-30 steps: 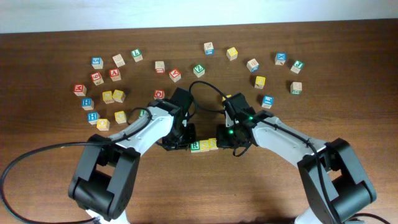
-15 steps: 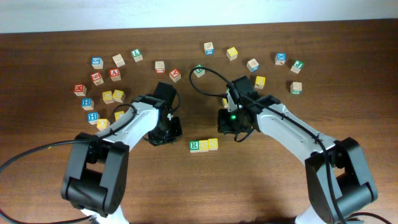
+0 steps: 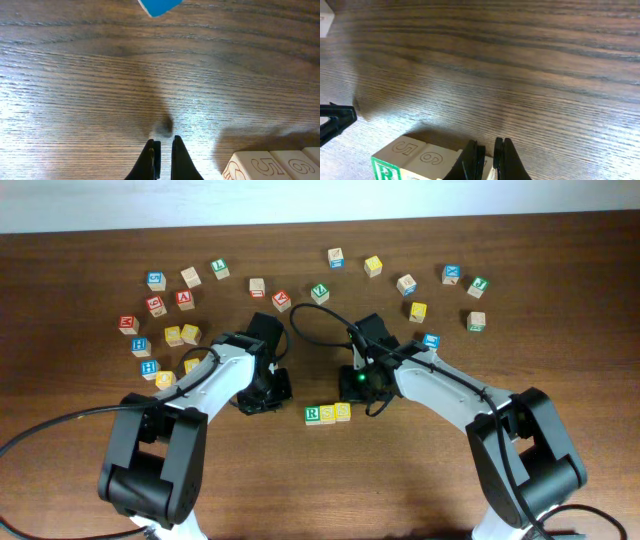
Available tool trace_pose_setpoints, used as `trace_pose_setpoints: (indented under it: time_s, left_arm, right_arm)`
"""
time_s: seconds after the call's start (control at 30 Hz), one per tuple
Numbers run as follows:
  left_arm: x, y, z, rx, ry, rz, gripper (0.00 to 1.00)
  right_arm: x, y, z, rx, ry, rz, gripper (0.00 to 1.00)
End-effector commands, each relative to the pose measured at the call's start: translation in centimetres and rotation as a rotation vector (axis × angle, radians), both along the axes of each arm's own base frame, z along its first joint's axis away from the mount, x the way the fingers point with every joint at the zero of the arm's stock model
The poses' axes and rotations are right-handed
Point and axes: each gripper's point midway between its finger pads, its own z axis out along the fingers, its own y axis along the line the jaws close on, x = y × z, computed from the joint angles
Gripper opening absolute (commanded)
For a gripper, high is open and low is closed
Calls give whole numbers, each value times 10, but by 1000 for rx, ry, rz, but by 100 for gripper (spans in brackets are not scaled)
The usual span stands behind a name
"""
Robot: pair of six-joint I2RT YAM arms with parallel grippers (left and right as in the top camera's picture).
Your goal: Spell out RSS
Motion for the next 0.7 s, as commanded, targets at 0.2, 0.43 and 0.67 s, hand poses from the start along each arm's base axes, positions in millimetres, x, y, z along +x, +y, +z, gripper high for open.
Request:
trace_pose_setpoints:
  time_s: [0.2,0.43,0.67]
  left_arm:
    - [-2,3,-4,15,11,12,3]
    - [-2,3,-4,15,11,12,4]
    - [-2,3,-4,15,11,12,4]
  right_arm:
    - [-5,11,-1,27,6,23,4]
    - [-8,12,0,35,20,31,4]
    - [-13,14,0,48,43,37,4]
